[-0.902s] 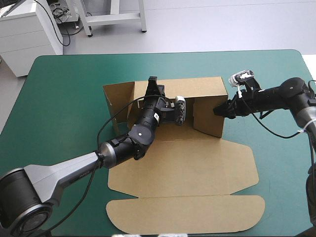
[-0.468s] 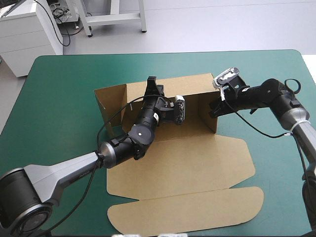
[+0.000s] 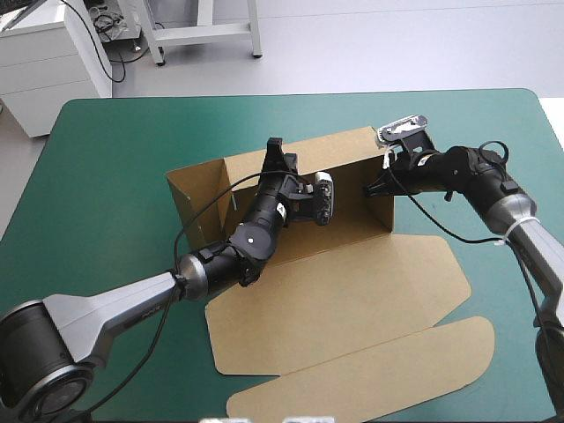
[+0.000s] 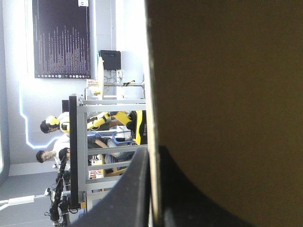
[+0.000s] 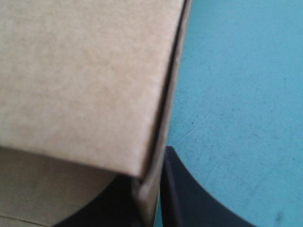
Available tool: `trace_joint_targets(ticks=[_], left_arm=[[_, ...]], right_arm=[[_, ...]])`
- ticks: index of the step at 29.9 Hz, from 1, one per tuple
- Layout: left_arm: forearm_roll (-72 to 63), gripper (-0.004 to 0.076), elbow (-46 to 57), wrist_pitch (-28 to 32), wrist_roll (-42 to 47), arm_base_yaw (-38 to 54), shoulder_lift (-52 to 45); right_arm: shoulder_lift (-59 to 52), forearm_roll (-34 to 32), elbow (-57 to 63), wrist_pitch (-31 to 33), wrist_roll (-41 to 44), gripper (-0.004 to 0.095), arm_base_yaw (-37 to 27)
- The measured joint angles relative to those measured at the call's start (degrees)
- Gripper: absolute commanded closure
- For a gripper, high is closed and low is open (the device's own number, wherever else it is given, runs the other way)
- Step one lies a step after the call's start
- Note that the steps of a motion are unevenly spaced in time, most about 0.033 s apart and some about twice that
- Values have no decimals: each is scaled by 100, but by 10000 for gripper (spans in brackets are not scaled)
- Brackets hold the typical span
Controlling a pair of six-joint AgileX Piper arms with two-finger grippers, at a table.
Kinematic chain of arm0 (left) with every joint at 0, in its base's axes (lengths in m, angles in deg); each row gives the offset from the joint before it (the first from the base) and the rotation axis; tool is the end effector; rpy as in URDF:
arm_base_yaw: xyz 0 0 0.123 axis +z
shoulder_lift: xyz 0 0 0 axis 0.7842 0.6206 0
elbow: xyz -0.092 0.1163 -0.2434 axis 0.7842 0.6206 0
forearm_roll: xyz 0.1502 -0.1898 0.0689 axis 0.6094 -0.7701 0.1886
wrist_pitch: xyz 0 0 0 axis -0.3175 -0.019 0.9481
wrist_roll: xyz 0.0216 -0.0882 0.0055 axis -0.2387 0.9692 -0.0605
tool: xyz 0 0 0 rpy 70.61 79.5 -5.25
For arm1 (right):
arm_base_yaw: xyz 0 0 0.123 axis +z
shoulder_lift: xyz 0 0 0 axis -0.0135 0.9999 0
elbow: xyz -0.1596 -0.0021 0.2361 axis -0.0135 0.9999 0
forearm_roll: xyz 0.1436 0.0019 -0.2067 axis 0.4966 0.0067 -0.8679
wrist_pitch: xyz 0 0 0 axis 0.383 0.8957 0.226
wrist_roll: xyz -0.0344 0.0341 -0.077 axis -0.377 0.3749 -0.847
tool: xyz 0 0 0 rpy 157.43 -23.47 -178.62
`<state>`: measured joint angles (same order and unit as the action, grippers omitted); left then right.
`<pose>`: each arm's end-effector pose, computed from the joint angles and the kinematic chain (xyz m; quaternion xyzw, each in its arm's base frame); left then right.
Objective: Fold the box
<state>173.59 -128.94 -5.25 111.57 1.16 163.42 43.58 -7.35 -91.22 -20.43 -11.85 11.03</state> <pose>0.2809 -0.2682 0.2935 0.6053 0.5201 0.3054 0.5195 0.3459 0.0908 0.3055 -0.2270 0.8986 0.0924 0.3639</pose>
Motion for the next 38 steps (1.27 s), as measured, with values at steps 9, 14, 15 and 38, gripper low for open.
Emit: trace_joint_targets(ticks=[9, 14, 15, 38], left_arm=[[14, 597, 0, 62, -5, 0, 0], [13, 419, 0, 219, 1, -37, 1], [13, 409, 0, 252, 31, -42, 1], [-48, 680, 10, -768, 751, -2038, -998]], right_arm=[[0, -105, -2, -11, 237, 908, 11], [0, -129, -2, -11, 328, 908, 11], [0, -142, -2, -11, 354, 908, 11], [-13, -970, -106, 253, 1516, 908, 14]])
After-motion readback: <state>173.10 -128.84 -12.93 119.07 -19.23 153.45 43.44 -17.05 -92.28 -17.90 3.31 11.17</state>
